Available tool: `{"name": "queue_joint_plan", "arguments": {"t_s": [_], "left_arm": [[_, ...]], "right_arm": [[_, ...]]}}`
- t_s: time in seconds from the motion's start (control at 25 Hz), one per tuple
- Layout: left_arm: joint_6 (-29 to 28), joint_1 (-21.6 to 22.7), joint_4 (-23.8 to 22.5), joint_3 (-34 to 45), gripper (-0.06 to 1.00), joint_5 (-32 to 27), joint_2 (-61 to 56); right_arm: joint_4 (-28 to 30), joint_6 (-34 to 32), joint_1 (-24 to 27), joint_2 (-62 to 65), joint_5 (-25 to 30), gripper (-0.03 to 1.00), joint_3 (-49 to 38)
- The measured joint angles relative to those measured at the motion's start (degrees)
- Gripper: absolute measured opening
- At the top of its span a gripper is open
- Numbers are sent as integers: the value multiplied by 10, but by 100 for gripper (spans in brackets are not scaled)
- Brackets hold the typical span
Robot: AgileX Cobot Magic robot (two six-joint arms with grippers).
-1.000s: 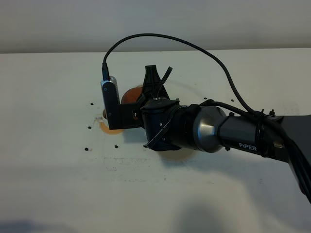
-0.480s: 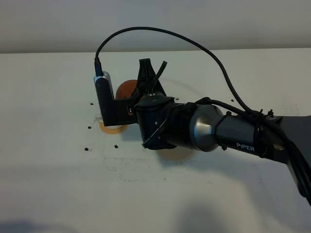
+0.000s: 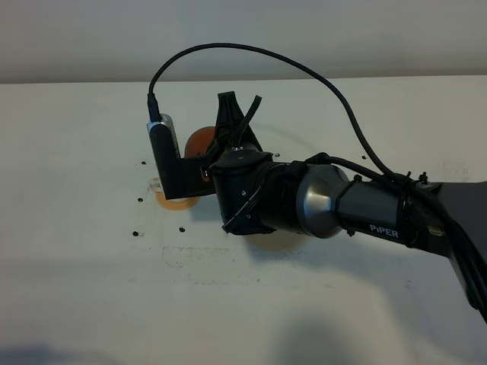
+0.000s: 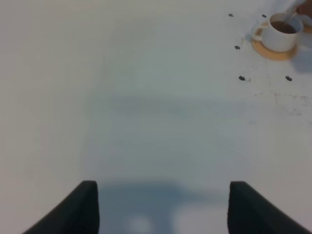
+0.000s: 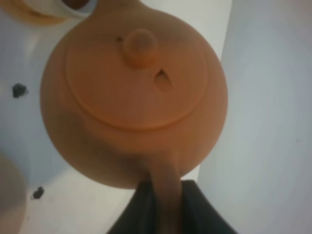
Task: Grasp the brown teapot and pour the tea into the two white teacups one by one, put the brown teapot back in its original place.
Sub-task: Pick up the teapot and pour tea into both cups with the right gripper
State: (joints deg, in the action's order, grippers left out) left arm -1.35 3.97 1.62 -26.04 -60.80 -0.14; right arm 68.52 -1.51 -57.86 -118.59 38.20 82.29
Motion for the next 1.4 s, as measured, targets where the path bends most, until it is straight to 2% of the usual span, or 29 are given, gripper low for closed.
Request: {"name": "queue_joint_plan", "arguments": {"t_s": [1.4], "left_arm": [[0, 0, 0, 0, 54, 0, 0]], "right_arm": [[17, 59, 0, 0, 14, 9, 0]]}}
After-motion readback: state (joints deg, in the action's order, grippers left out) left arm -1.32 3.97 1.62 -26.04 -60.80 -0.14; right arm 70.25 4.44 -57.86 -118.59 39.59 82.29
